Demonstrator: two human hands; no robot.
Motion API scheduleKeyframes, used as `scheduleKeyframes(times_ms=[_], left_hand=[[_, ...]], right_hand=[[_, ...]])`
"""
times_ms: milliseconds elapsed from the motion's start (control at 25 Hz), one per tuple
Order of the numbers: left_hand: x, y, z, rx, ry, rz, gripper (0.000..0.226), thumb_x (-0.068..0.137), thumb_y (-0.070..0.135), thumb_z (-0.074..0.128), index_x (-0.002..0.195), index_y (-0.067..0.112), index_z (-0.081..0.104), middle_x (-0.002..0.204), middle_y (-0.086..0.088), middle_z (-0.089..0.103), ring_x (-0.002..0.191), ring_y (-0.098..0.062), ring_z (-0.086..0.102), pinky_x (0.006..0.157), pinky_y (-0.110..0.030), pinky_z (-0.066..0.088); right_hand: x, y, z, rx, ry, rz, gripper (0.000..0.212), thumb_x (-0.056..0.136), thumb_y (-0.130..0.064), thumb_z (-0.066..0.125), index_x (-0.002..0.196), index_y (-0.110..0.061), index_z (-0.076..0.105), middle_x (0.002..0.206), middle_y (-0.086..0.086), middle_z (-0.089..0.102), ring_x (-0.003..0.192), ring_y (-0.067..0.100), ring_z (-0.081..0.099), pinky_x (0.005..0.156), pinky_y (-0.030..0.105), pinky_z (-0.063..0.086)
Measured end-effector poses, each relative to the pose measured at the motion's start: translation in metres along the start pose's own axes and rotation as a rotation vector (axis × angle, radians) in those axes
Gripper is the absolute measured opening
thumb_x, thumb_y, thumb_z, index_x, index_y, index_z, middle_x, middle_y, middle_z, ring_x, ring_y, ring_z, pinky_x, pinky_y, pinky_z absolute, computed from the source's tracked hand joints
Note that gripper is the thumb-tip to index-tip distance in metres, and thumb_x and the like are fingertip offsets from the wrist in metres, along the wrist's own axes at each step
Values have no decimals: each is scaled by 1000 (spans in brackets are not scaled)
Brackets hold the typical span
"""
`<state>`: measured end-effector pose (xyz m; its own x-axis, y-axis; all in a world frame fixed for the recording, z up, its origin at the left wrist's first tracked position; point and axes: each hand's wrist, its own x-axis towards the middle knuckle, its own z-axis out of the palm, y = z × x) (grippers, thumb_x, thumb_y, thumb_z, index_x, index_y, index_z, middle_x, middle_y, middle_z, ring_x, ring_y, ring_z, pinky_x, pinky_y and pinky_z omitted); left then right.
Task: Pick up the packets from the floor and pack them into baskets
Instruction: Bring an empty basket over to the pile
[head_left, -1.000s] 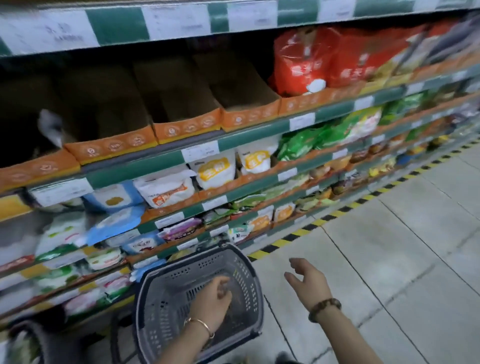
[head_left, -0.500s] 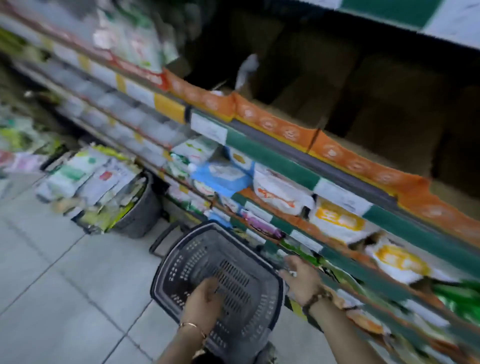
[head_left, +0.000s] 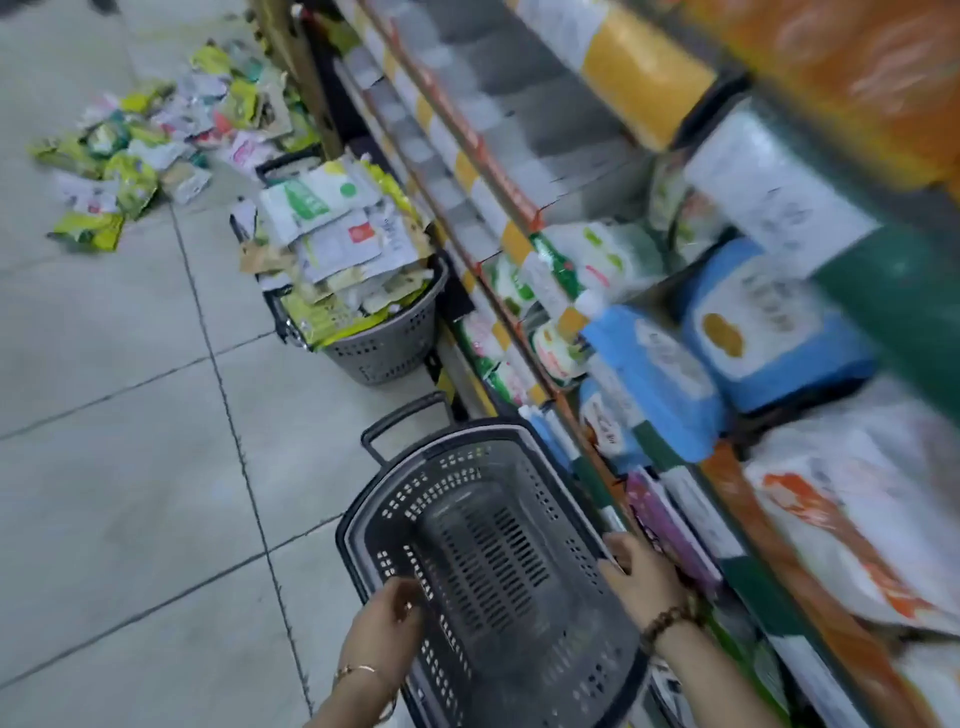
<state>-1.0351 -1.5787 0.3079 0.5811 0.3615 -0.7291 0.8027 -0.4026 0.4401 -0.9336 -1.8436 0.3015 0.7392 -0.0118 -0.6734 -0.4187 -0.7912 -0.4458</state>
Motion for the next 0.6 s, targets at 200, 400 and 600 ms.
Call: scheduleKeyframes(times_ms=[200,400,600], left_hand=[[76,-66,62,-81,123,-190,34,89,16,54,123,18,55,122,-4,60,108,-22,58,92,-30,45],[109,-126,120,-250,459,-416,59,88,26,62,137,4,38,137,-20,43,127,-35,42,106,-46,36],[118,-149,160,-512,428,-611,44,83,30,68,111,-2,56,109,-24,63,99,-38,60,89,-45,48]], right_hand=[[102,21,52,-168,-67,-69,42,92,-12,57,133,-9,49,135,7,52,122,21,51,100,29,41],[154,53,84,-358,69,-223,51,89,-12,59,138,-7,42,141,13,44,127,28,44,102,33,36],[170,80,103,-223,207,-62,61,88,-25,62,140,-5,37,140,21,43,123,37,46,97,45,41]])
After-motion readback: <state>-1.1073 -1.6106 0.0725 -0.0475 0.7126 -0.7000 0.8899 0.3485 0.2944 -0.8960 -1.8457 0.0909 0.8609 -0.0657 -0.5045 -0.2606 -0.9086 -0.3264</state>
